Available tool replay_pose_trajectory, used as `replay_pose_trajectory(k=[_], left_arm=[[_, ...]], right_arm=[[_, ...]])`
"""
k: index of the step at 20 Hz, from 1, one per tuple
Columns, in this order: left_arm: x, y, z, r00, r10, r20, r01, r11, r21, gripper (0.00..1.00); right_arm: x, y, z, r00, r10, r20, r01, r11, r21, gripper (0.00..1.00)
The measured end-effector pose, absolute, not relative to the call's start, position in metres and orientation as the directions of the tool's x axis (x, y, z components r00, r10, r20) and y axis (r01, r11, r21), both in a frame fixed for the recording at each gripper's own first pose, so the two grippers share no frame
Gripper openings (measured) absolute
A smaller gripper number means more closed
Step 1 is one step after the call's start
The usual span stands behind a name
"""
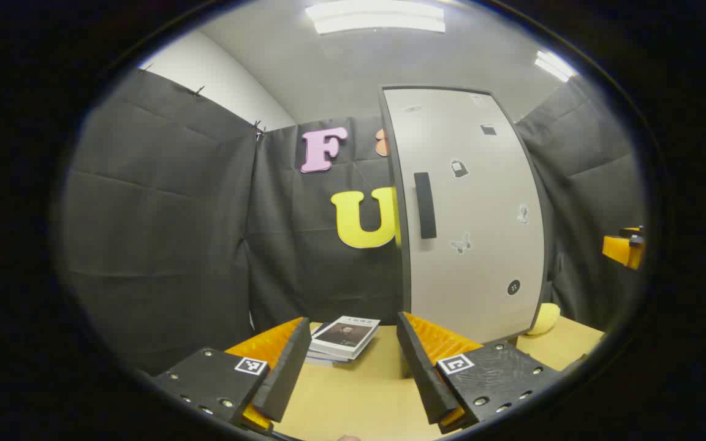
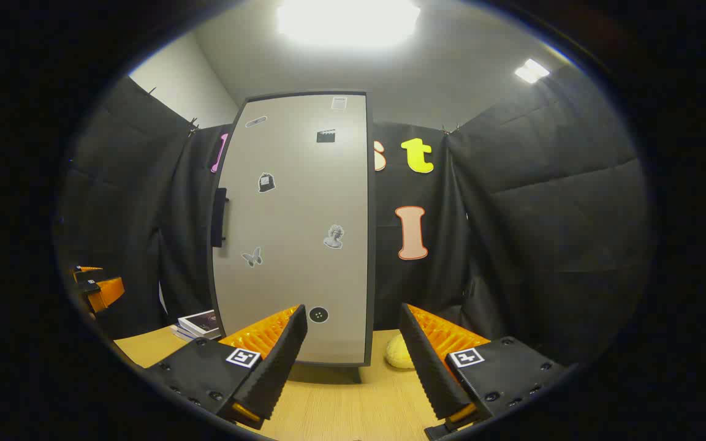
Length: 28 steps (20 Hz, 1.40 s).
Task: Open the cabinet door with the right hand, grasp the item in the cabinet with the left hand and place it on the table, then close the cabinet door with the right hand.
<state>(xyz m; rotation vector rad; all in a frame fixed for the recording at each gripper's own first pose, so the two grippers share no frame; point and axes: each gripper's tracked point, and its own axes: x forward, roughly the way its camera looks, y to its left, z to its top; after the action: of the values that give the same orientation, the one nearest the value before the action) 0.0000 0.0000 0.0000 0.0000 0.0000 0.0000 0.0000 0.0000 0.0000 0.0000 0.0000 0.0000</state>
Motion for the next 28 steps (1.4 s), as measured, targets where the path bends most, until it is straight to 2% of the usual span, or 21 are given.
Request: replay_pose_trajectory(k=[19, 28], left_arm=[[-0.002, 0.003, 0.013, 0.999, 0.008, 0.033, -0.009, 0.999, 0.042, 0.85], [-0.001, 0.035, -0.003, 0.998, 0.055, 0.015, -0.056, 0.997, 0.061, 0.85]], right_arm=[[0.007, 0.002, 0.001, 1.000, 0.017, -0.019, -0.016, 1.000, 0.014, 0.96], [0.044, 0.047, 0.037, 0.995, 0.096, -0.004, -0.096, 0.995, 0.028, 0.94]])
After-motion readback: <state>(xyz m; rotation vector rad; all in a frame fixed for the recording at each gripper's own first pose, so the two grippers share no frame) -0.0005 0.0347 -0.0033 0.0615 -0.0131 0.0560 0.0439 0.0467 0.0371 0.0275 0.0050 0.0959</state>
